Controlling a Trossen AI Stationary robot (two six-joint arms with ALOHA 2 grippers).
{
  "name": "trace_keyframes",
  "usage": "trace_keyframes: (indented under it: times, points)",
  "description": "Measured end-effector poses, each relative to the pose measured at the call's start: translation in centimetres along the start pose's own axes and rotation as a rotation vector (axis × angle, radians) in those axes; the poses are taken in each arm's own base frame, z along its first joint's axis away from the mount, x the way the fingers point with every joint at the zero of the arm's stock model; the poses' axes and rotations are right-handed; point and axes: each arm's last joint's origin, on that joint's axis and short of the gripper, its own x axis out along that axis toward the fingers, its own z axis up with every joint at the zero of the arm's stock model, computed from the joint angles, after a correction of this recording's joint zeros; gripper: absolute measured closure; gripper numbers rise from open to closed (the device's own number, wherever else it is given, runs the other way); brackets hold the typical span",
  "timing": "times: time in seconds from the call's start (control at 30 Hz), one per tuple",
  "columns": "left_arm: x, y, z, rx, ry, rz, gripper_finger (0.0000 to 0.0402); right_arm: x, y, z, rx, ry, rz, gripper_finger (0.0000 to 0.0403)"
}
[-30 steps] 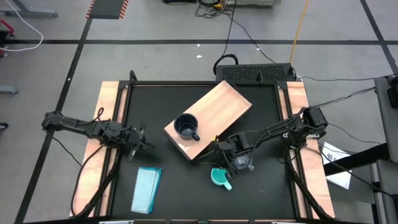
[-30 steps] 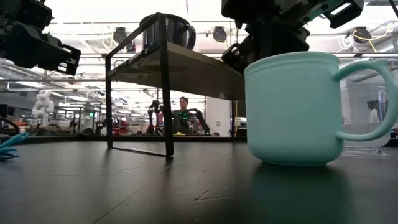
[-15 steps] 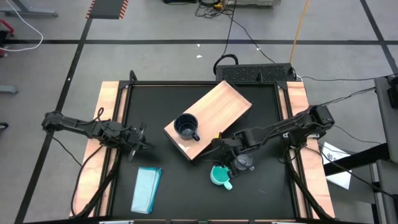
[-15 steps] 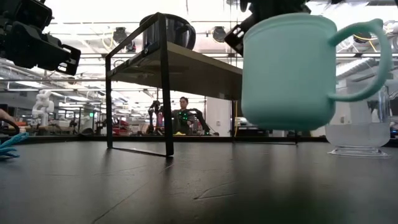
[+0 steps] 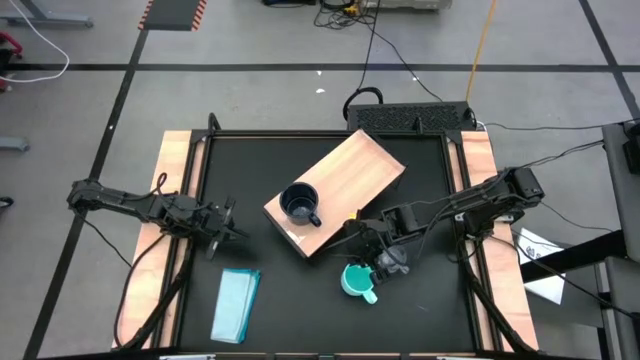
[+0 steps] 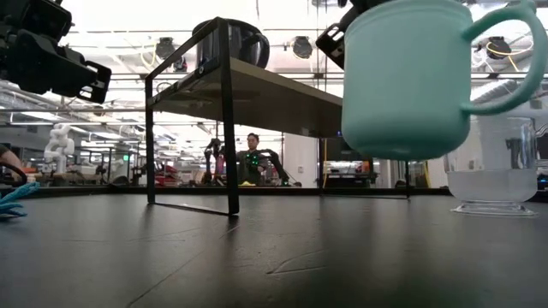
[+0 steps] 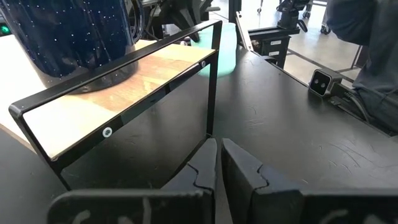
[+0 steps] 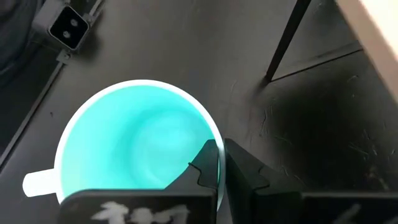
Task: Stack small to large cups/mugs on shelf
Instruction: Put the blue cup on the shelf
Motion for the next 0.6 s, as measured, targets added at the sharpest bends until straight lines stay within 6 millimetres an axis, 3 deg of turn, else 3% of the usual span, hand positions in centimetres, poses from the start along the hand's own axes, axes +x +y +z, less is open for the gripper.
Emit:
trace_keyframes:
  times: [0.3,0.6]
  points:
    - [0.0,0.0,0.0,0.004,0.000,0.001,0.0376,-0.3,0.0,0.1,-0.001,-0.008,-0.001,0.0402]
    - [0.0,0.0,0.0,0.005,0.000,0.001,0.0376,-2.1,-0.3,0.0,0.028,-0.032,-0.015,0.0402]
